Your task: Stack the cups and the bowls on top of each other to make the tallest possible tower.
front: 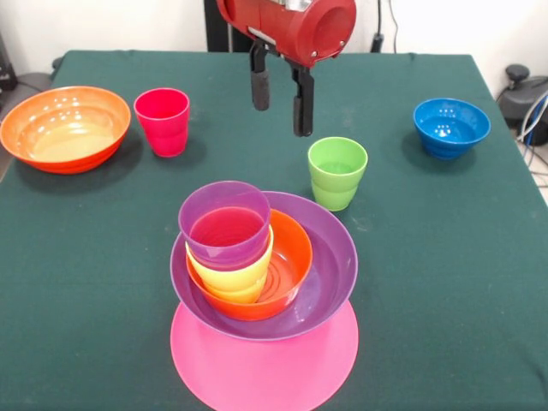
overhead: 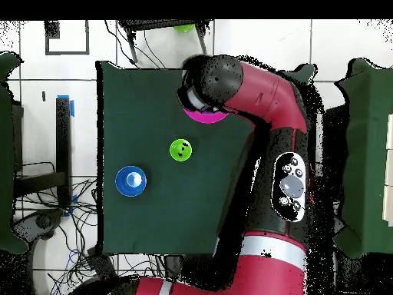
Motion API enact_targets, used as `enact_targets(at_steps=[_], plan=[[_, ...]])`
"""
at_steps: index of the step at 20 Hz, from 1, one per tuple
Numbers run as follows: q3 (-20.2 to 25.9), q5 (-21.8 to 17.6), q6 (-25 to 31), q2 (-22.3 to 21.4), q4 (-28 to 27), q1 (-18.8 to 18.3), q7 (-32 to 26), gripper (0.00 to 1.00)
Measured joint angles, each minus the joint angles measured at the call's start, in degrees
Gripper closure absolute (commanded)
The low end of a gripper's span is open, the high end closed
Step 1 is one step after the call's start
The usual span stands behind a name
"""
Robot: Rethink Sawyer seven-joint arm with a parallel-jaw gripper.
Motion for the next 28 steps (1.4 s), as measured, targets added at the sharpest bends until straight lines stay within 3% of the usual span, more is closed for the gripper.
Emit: enact_targets(at_steps=[17,28], plan=[[3.62,-0.05,-15.71,-2.84,14.01,-1.5,0.0,0.0],[5.76,-0.25,-16.84,-3.14,19.9,-2.77,0.0,0.0]])
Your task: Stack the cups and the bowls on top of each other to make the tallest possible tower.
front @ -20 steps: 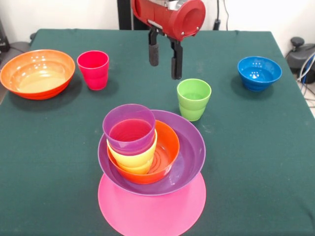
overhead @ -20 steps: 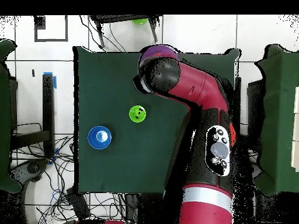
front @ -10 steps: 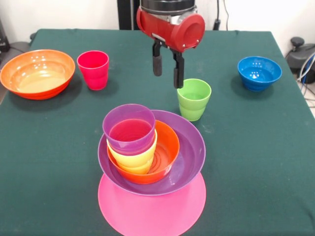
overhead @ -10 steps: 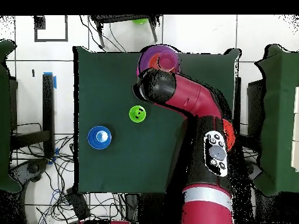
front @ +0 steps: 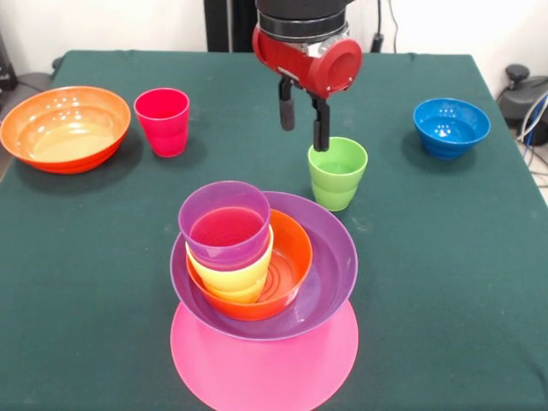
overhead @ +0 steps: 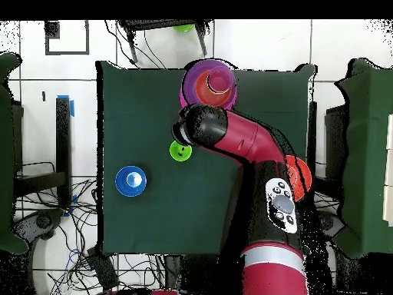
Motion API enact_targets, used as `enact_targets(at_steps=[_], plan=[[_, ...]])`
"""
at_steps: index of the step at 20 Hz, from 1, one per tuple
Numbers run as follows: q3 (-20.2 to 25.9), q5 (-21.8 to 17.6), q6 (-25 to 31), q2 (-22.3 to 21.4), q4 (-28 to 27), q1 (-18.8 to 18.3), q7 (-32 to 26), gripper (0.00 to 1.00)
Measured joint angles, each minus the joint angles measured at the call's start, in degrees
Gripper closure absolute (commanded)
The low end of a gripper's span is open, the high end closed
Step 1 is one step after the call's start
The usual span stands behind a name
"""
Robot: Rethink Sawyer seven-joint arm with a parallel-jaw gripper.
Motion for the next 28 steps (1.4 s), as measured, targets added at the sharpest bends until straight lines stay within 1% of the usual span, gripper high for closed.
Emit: enact_targets(at_steps=[2,5,7,16,28], plan=[[0.15,-0.01,-0.01,-0.07,0.41,-0.14,0.0,0.0],[0.87,-0.06,-0.64,-0.81,3.16,-0.65,0.0,0.0],[1.05,-0.07,-1.07,-1.12,4.08,-0.69,0.0,0.0],[2.2,-0.21,-4.68,-2.31,9.04,-0.69,0.0,0.0],[2.62,-0.24,-8.81,-2.01,10.84,-0.91,0.0,0.0]])
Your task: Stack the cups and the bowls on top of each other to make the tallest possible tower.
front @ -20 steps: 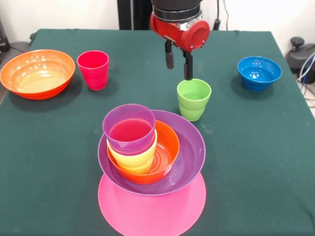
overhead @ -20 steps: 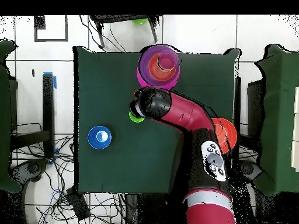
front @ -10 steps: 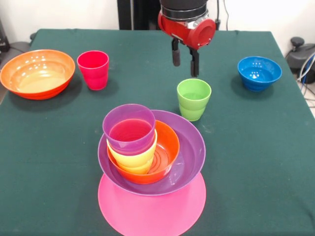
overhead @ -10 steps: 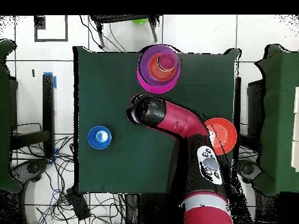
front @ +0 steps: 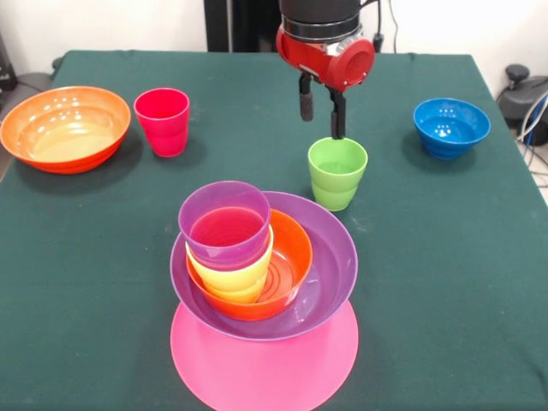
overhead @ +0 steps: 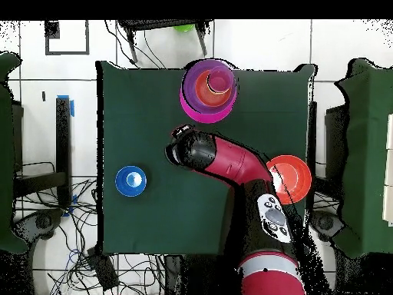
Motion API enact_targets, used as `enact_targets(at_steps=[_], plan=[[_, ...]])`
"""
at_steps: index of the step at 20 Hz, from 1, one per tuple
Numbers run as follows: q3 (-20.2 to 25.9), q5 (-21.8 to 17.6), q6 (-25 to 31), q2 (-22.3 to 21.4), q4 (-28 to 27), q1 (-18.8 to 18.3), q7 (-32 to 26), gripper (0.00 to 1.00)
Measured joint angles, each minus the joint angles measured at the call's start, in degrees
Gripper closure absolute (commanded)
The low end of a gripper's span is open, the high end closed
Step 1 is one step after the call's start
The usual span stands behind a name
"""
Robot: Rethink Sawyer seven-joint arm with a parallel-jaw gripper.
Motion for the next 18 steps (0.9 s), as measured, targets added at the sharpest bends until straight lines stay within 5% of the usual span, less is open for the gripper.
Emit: enact_targets(at_steps=[18], plan=[[0.4,-1.75,-4.02,0.56,0.47,-3.63,0.0,0.0]])
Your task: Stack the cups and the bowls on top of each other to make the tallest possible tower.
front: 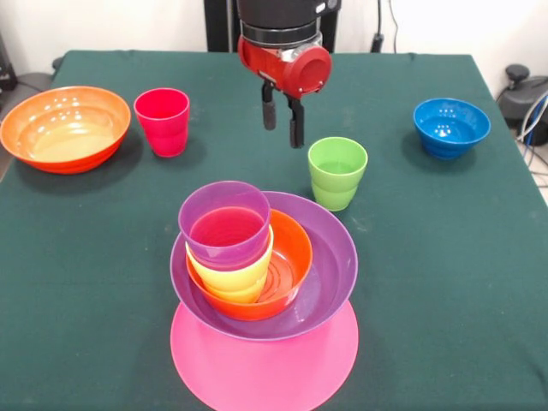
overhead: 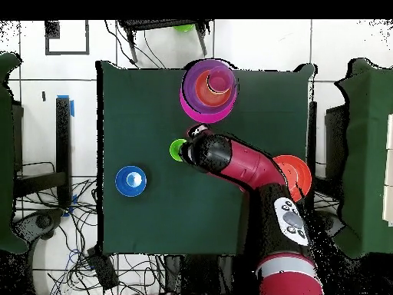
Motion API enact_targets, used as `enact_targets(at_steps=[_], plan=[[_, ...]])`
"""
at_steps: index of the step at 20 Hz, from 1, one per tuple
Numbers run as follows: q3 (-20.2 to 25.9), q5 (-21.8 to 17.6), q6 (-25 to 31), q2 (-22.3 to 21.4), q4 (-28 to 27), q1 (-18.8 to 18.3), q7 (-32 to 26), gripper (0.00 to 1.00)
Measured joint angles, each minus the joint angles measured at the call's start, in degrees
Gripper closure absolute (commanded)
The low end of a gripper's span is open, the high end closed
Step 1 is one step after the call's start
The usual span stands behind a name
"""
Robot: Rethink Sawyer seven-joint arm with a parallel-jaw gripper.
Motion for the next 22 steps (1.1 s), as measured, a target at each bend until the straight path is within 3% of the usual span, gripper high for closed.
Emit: enact_targets(at_steps=[22], plan=[[1.3,0.02,-1.03,0.79,6.08,0.38,0.0,0.0]])
